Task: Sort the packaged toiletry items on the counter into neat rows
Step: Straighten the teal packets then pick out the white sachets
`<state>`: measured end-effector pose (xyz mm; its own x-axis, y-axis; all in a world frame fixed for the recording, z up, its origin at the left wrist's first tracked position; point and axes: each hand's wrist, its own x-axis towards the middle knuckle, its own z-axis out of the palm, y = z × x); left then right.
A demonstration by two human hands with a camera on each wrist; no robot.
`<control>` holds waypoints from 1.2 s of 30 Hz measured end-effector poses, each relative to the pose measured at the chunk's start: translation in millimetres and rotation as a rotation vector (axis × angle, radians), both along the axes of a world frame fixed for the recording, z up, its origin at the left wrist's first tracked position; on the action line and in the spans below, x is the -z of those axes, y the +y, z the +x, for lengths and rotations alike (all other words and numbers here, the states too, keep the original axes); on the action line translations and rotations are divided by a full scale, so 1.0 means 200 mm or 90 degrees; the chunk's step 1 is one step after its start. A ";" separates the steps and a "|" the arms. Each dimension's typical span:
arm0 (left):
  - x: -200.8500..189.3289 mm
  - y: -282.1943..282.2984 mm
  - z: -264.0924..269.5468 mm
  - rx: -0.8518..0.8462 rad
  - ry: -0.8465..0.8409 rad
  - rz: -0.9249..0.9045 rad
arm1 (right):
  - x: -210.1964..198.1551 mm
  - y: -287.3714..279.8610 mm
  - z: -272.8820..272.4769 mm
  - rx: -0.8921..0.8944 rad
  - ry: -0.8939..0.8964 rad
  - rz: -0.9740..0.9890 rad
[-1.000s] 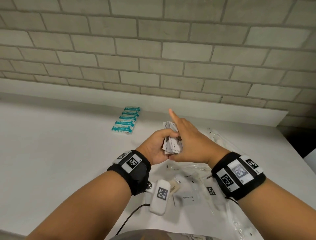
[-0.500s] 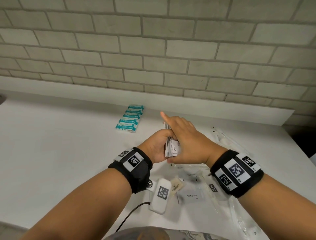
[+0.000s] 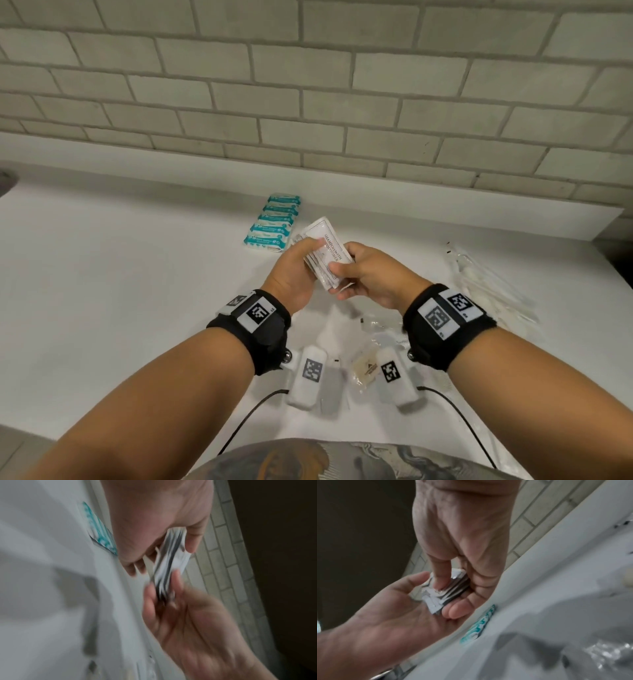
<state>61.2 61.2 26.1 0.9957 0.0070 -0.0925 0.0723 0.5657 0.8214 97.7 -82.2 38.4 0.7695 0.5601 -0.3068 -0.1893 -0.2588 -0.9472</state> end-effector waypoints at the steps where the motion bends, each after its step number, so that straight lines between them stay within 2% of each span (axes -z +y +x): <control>1: 0.03 0.06 0.00 0.010 0.006 0.028 | 0.02 0.00 0.03 -0.012 0.021 -0.027; 3: 0.10 0.17 0.02 0.034 0.062 0.136 | 0.08 0.00 0.07 -0.064 0.057 -0.125; 6: 0.22 0.27 0.06 0.015 0.200 0.402 | 0.14 0.03 0.08 -0.126 0.105 -0.243; 9: 0.30 0.29 0.07 0.042 0.224 0.708 | 0.18 0.11 0.06 -0.125 -0.007 -0.380; 11: 0.29 0.30 0.06 0.069 0.168 0.868 | 0.19 0.14 0.05 -0.119 -0.095 -0.473; 14: 0.23 0.32 0.06 0.157 0.052 0.931 | 0.18 0.13 0.04 -0.186 -0.210 -0.618; 15: 0.21 0.32 0.06 0.216 0.014 0.953 | 0.18 0.12 0.03 -0.207 -0.227 -0.634; 17: 0.20 0.31 0.05 0.340 -0.054 1.088 | 0.21 0.12 0.00 -0.230 -0.274 -0.638; 19: 0.20 0.29 0.04 0.396 -0.109 1.212 | 0.25 0.13 -0.02 -0.231 -0.340 -0.639; 24: 0.19 0.27 0.03 0.405 -0.137 1.244 | 0.24 0.16 -0.02 -0.254 -0.357 -0.636; 29: 0.18 0.27 0.02 0.424 -0.101 1.299 | 0.26 0.15 -0.03 -0.258 -0.353 -0.623; 32: 0.16 0.27 0.03 0.448 -0.046 1.274 | 0.26 0.15 -0.02 -0.250 -0.345 -0.605; 36: 0.17 0.25 0.03 0.455 -0.031 1.276 | 0.27 0.16 -0.02 -0.243 -0.337 -0.599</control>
<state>67.1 111.9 -7.6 0.8718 -0.2475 -0.4228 -0.2112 -0.9686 0.1314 93.6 -50.7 -14.9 0.7557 0.5057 -0.4161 0.4196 -0.8617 -0.2853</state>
